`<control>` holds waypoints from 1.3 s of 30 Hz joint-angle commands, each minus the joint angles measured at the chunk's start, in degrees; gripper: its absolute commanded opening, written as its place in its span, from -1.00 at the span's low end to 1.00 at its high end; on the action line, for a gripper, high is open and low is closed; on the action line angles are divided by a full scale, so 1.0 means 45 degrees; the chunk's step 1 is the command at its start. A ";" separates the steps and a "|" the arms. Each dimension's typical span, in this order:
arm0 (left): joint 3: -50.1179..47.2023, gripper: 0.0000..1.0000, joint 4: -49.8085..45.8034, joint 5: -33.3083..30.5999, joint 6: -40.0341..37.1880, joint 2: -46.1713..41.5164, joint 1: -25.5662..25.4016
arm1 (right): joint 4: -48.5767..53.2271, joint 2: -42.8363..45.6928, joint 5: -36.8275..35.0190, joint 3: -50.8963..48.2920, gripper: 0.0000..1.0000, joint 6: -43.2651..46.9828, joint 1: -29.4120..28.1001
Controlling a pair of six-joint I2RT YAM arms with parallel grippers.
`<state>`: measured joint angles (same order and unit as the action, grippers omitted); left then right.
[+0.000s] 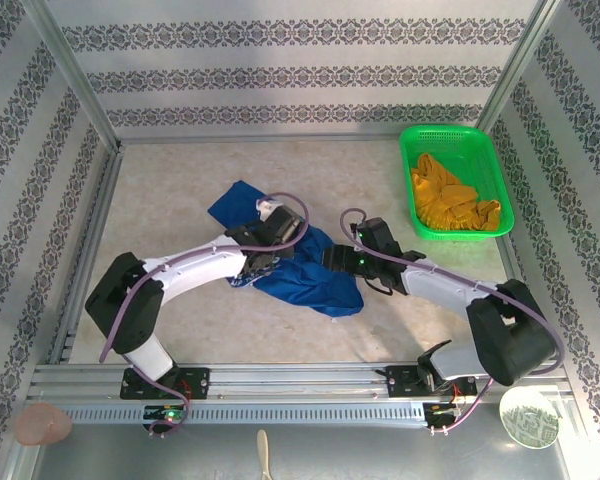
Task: Fold the inside-out t-shirt
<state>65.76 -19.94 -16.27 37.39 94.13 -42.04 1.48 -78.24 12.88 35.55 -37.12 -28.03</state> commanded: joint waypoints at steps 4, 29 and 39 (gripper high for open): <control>0.3851 -1.00 -0.0201 0.5730 -0.0571 -0.2242 0.2478 | -0.0003 0.1495 0.0284 -0.0353 0.46 -0.0208 0.0753; 1.1463 -1.00 -0.0288 1.2288 0.2086 -0.0370 0.3940 | 0.1962 0.1328 -0.1243 0.8070 0.44 0.2322 -0.2774; 1.1976 -1.00 -0.0516 1.1706 0.2575 0.0808 0.4323 | 0.2082 -0.0049 -0.1490 0.9437 -1.00 0.2410 -0.2343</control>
<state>117.21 -25.12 37.10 47.31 94.70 -23.94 11.20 -80.64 3.38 74.11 -28.08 -39.72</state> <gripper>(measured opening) 0.048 0.057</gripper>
